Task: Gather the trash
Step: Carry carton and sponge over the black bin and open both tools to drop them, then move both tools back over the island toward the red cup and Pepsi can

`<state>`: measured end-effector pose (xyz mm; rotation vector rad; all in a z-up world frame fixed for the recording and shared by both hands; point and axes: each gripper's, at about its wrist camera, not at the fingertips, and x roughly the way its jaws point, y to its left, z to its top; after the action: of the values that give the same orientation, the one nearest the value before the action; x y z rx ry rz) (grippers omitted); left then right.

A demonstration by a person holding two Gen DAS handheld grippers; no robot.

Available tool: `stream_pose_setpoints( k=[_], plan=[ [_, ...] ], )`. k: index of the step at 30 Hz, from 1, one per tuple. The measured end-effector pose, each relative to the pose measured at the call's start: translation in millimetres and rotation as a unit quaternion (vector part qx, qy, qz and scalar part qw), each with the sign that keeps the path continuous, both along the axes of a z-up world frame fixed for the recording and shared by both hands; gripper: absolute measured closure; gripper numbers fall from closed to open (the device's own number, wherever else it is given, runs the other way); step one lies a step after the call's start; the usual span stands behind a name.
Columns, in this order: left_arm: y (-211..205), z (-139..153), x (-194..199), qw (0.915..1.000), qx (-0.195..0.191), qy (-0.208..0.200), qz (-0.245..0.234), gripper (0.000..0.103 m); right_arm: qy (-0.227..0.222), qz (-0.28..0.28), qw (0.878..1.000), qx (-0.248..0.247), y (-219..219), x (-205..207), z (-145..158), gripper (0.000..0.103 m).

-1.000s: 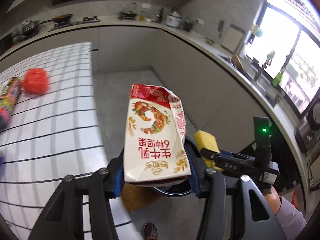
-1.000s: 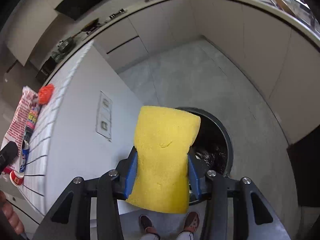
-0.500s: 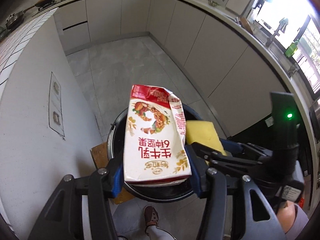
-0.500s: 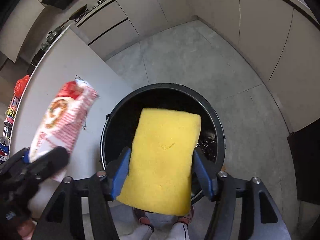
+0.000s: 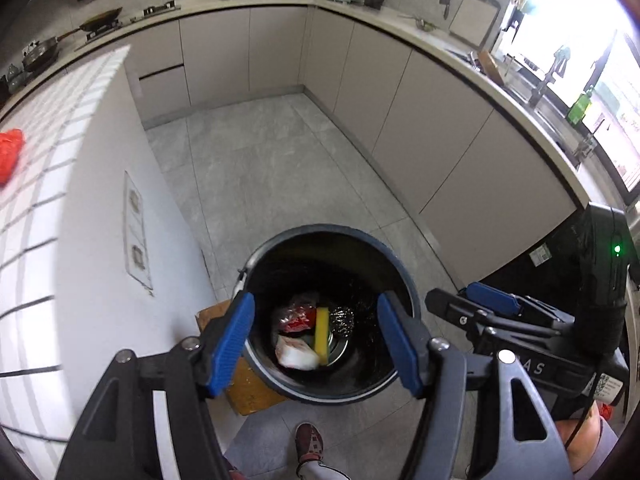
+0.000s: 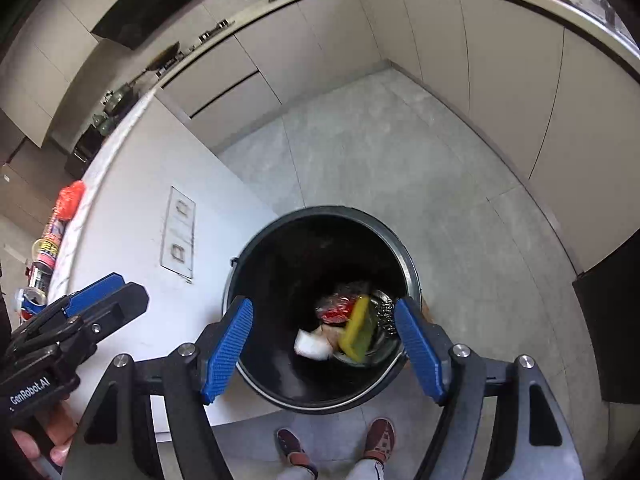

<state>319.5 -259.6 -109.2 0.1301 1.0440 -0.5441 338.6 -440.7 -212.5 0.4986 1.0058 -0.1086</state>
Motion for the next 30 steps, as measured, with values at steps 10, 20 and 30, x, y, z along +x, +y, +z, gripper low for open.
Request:
stream_pose_setpoints(
  k=[10,20,30],
  plan=[
    [72,54,-13,0.9993,-0.016,-0.029,0.017,0.037,-0.057,0.011,0.998,-0.008,48,-20,64,0.027],
    [169,89,-31,0.9974,-0.035,-0.056,0.028,0.037,-0.081,-0.003,0.995,-0.054,145,-27,111,0.027],
    [303,96,-60,0.9948,-0.018,-0.076,0.065,0.037,-0.121,0.057,0.990,-0.044,283,-26,135,0.027]
  ],
)
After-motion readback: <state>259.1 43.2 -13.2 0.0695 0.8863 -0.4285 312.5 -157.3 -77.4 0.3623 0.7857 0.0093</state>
